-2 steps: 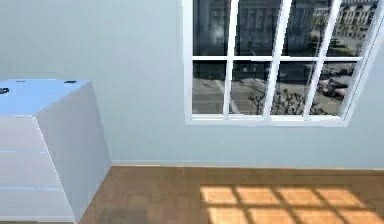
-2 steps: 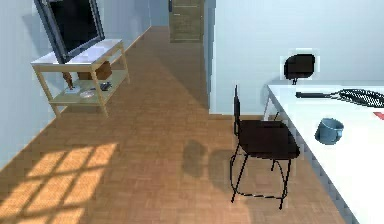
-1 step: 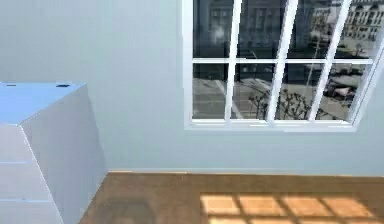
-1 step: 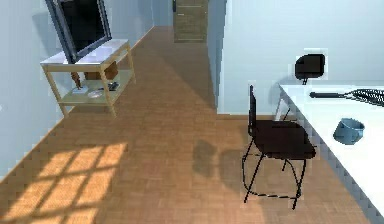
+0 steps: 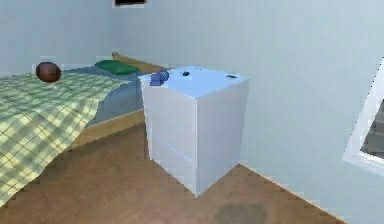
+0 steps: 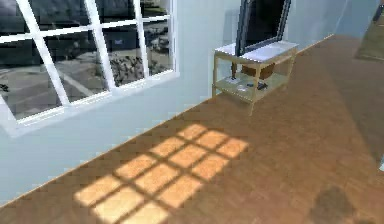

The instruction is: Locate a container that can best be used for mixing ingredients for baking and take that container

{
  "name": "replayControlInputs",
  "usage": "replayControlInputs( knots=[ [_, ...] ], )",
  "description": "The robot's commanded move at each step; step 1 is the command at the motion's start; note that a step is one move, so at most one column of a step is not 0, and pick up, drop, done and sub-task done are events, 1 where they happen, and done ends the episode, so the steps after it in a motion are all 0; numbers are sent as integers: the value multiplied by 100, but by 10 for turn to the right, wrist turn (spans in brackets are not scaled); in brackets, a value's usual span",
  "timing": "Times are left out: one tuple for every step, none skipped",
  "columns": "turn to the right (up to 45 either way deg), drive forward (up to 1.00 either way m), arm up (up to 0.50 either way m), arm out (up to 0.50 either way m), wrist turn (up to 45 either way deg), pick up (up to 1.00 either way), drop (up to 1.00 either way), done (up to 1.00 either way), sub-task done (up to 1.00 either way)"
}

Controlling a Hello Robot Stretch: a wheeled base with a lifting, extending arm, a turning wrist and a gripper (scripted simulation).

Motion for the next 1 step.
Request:
replayControlInputs(
  knots=[
    [-360, 0, 0, 0, 0, 0, 0, 0, 0]
  ],
)
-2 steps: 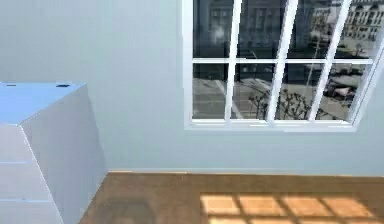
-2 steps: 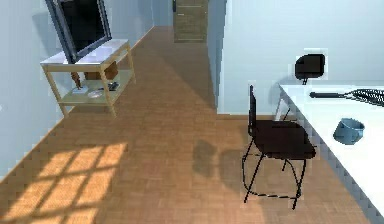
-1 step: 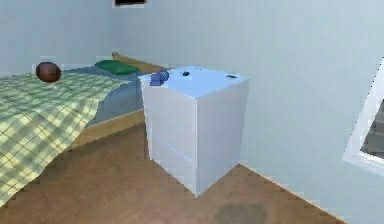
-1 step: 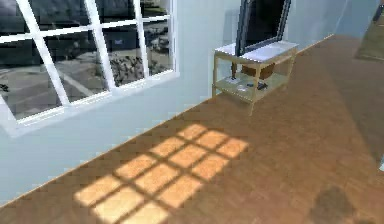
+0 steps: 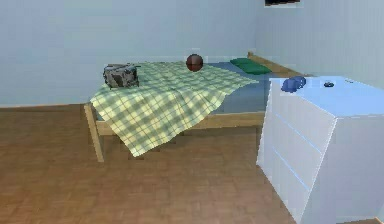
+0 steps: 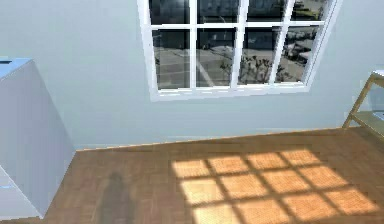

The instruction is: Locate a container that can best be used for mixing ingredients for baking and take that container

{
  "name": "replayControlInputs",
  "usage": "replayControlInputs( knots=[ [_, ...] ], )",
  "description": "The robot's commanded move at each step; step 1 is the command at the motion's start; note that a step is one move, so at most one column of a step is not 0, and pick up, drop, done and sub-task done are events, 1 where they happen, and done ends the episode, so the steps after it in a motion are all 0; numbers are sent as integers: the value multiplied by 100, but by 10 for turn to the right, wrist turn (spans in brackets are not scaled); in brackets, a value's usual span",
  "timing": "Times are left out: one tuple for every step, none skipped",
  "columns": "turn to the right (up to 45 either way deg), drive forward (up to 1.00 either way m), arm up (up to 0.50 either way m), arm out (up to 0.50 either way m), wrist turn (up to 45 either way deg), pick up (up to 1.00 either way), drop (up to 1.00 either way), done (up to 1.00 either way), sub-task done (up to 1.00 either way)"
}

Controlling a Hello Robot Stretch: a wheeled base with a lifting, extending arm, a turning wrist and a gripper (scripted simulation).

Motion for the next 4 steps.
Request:
replayControlInputs(
  knots=[
    [0, 25, 0, 0, 0, 0, 0, 0, 0],
    [-450, 0, 0, 0, 0, 0, 0, 0, 0],
    [-60, 0, 0, 0, 0, 0, 0, 0, 0],
    [0, 100, 0, 0, 0, 0, 0, 0, 0]
  ],
)
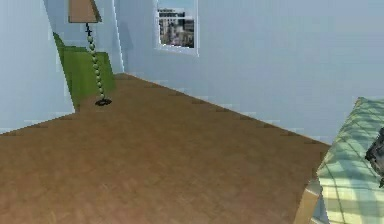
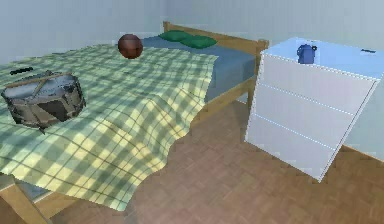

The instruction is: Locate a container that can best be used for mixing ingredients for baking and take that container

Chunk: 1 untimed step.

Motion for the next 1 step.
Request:
replayControlInputs(
  knots=[
    [-30, 0, 0, 0, 0, 0, 0, 0, 0]
  ],
)
